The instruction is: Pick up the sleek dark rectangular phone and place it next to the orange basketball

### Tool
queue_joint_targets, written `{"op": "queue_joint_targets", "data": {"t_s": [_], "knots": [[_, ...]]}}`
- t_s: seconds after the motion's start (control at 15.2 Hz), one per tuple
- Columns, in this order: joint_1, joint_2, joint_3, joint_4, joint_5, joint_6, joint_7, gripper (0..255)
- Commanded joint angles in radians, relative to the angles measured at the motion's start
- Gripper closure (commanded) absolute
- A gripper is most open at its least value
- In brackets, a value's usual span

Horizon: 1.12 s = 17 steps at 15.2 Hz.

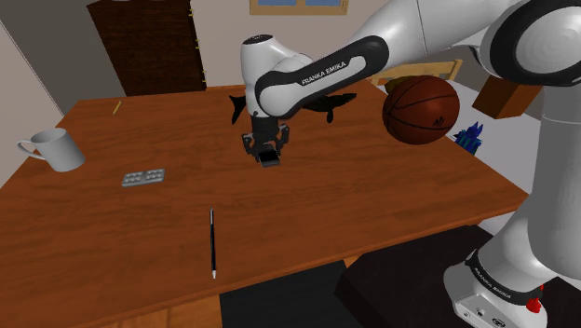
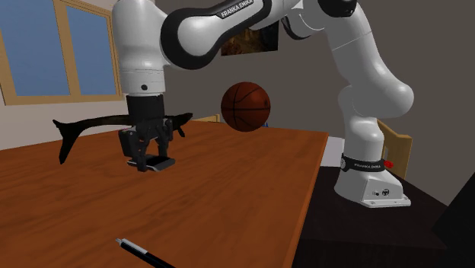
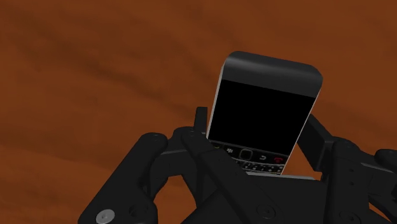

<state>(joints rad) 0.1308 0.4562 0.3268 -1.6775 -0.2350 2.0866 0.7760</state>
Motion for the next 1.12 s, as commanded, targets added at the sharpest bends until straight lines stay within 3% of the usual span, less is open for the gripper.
{"op": "queue_joint_targets", "data": {"t_s": [0.0, 1.06], "knots": [[0.000, -0.010, 0.003, 0.010, 0.005, -0.020, -0.002, 255], [-0.002, -0.074, 0.017, 0.135, 0.037, -0.204, -0.032, 255]]}}
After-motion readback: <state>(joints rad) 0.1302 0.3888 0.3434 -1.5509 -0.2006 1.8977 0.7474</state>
